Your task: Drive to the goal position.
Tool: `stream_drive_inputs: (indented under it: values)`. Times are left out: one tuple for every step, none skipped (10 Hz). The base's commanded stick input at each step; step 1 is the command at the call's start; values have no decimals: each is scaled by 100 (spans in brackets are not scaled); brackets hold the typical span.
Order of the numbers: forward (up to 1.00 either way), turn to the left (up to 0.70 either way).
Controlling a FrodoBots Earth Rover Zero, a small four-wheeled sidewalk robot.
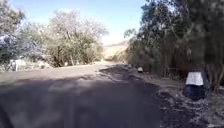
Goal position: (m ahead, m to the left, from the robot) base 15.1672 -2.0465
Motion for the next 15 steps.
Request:
stream_drive_inputs:
  values:
    - [100,0]
    - [100,0]
    - [100,0]
    - [100,0]
    - [100,0]
    - [100,0]
    - [100,0]
    - [100,0]
    - [100,0]
    - [100,0]
    - [100,0]
    - [100,0]
    - [100,0]
    - [100,0]
    - [100,0]
